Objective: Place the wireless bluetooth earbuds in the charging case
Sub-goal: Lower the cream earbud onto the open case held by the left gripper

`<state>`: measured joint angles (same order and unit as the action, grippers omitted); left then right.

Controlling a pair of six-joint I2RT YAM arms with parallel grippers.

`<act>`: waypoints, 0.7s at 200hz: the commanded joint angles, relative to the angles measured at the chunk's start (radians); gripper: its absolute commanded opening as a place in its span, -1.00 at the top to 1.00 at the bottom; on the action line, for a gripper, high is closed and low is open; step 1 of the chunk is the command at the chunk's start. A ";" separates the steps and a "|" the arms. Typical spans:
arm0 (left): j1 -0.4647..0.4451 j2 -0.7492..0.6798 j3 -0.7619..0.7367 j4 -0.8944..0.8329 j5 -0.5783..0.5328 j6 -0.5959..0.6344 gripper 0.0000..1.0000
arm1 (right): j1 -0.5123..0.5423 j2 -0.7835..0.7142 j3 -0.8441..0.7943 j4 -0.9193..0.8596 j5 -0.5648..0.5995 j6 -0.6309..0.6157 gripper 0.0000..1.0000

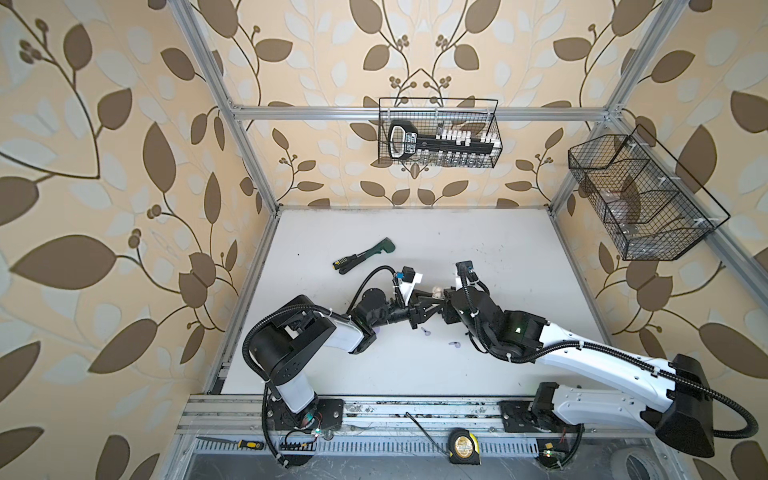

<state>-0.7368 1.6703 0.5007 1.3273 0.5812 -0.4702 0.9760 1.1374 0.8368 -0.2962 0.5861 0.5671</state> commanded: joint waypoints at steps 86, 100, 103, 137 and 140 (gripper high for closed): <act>0.009 -0.078 0.006 0.096 0.062 0.044 1.00 | 0.037 -0.021 -0.034 0.043 -0.086 -0.022 0.55; 0.008 -0.081 0.005 0.097 0.060 0.048 1.00 | 0.037 -0.027 -0.037 0.045 -0.083 -0.023 0.51; 0.008 -0.081 0.004 0.096 0.060 0.047 1.00 | 0.039 -0.028 -0.037 0.045 -0.081 -0.023 0.50; 0.009 -0.085 0.001 0.096 0.060 0.053 1.00 | 0.039 -0.040 -0.039 0.039 -0.071 -0.023 0.38; 0.009 -0.086 0.001 0.096 0.059 0.053 1.00 | 0.039 -0.041 -0.039 0.039 -0.071 -0.022 0.36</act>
<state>-0.7250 1.6371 0.4900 1.3281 0.6201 -0.4438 0.9939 1.1061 0.8223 -0.2642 0.5735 0.5491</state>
